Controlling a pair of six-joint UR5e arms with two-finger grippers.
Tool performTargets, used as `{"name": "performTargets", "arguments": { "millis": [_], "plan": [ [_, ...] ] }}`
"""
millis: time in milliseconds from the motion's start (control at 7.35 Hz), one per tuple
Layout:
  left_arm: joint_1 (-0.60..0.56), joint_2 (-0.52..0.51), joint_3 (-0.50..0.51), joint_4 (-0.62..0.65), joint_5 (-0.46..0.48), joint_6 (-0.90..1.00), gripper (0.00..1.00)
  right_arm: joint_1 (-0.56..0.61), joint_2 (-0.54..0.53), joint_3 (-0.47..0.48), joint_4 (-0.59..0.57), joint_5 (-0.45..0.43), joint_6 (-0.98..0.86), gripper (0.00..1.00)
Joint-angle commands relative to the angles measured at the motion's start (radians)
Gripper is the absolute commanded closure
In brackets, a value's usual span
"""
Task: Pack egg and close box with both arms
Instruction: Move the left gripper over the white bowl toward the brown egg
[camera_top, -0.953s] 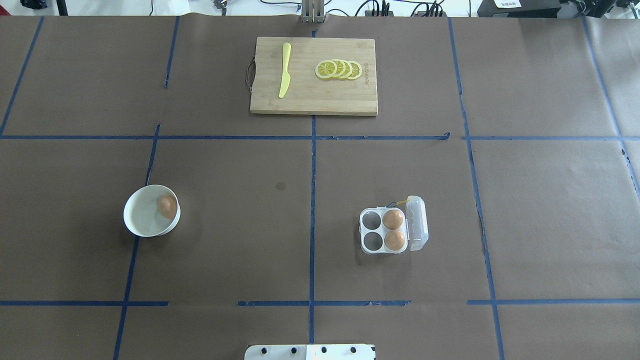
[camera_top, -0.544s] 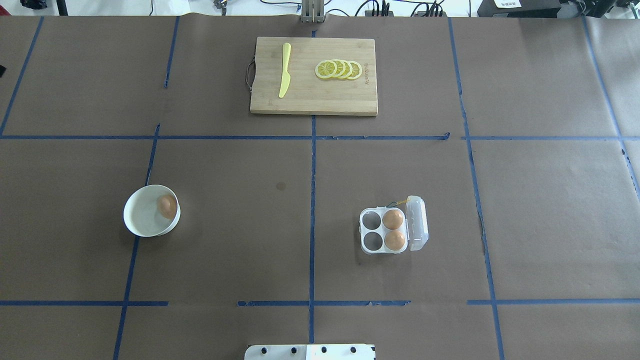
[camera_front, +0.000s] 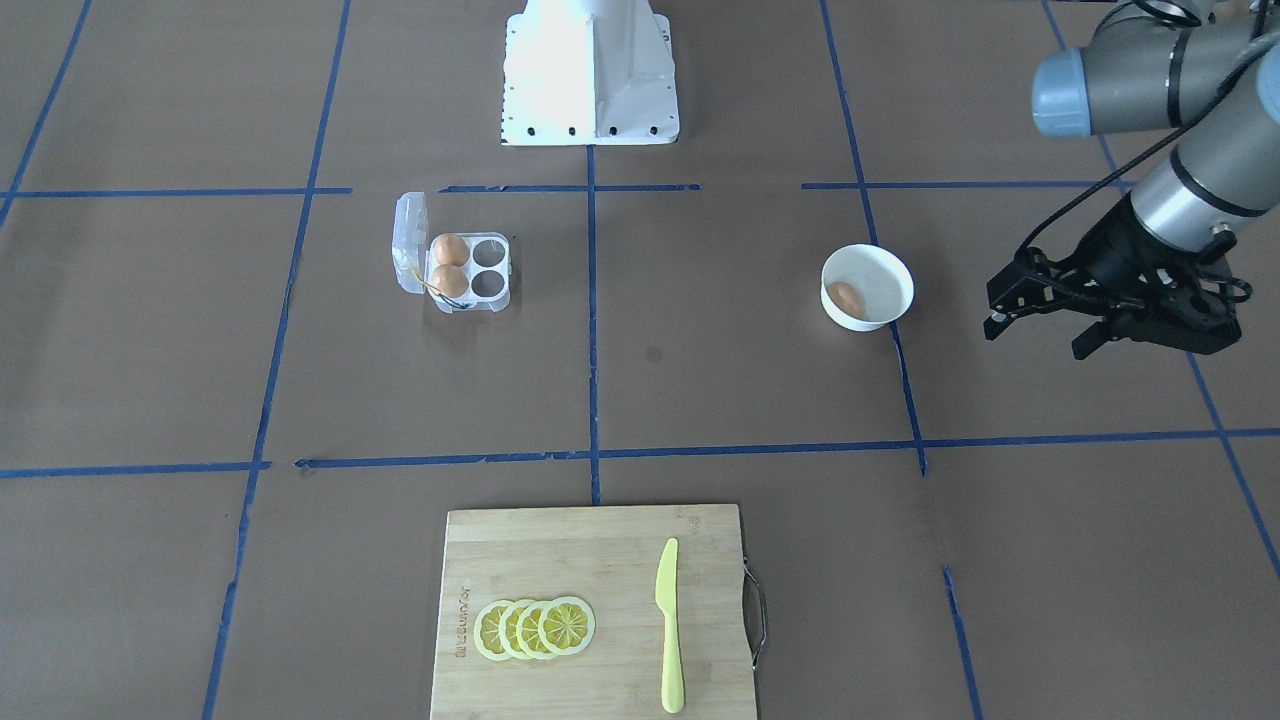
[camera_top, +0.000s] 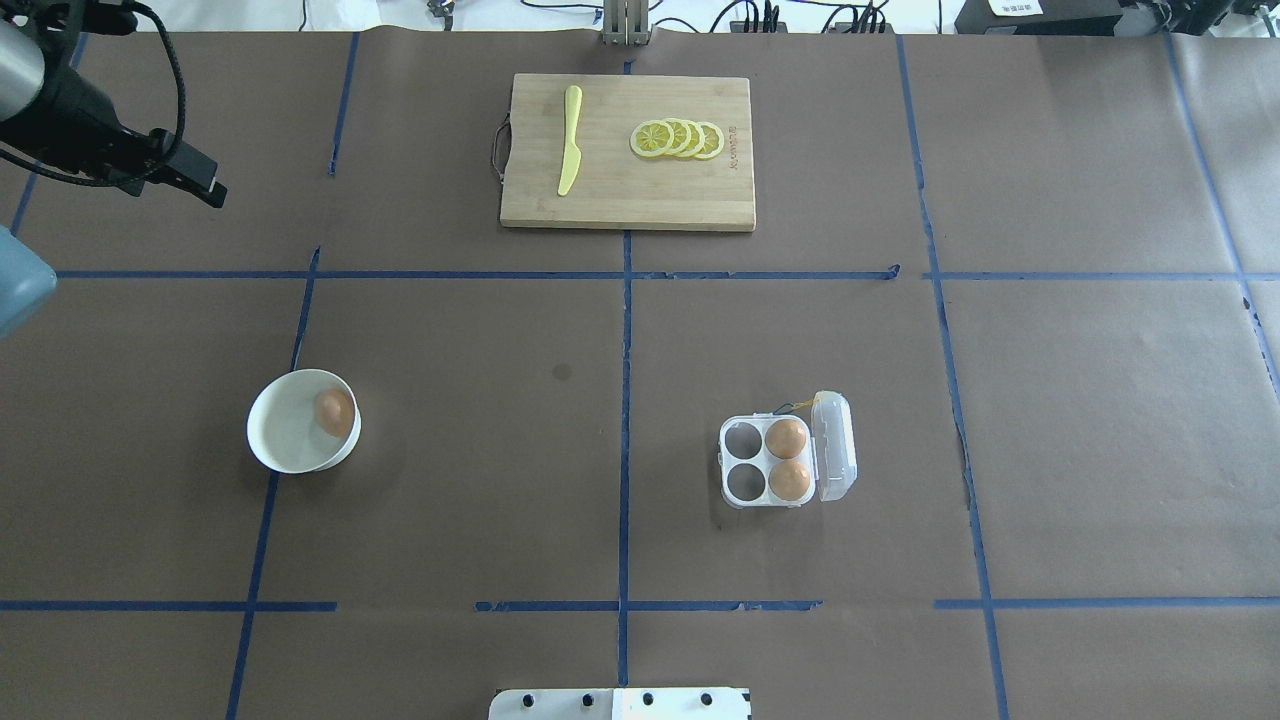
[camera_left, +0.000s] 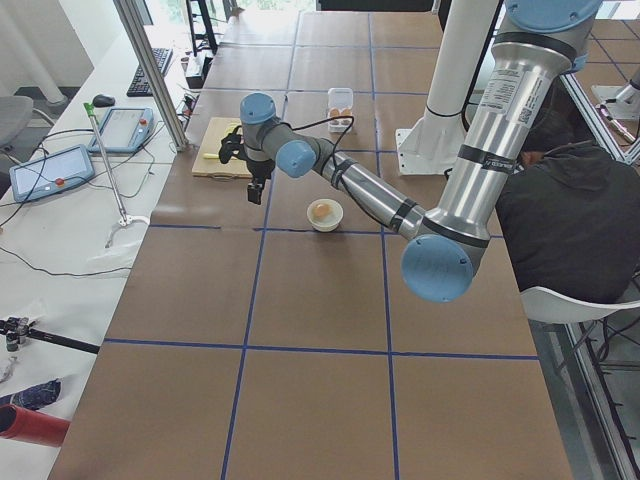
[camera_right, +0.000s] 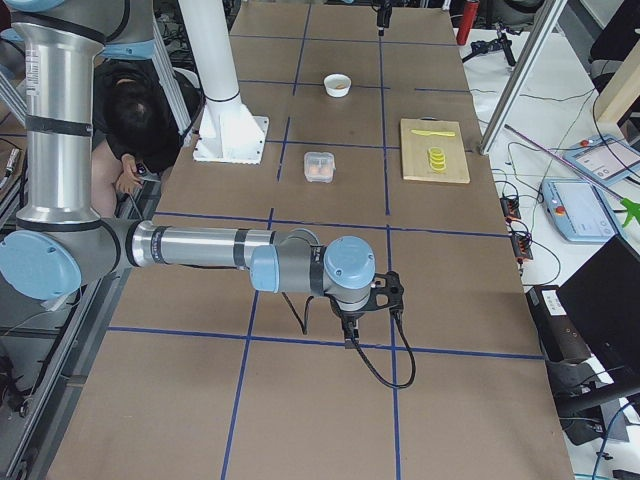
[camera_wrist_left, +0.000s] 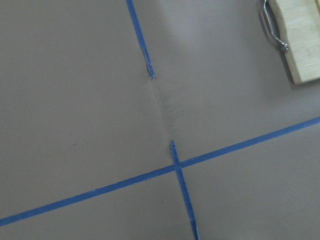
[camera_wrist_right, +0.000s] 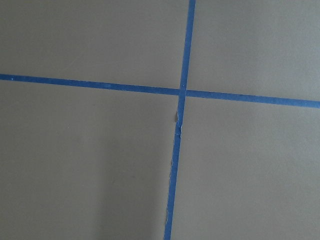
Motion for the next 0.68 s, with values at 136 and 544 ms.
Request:
{"name": "performTargets", "arguments": {
  "millis": [136,544],
  "plan": [
    [0.180,0.154,-0.161,-0.011,0.157,-0.419,0.00,0.000,0.015,0.009,0.000,0.003,0.003,0.00],
    [0.347,0.153,-0.172,-0.014,0.249,-0.654,0.11,0.000,0.010,0.033,0.001,-0.006,0.001,0.00]
  ]
}}
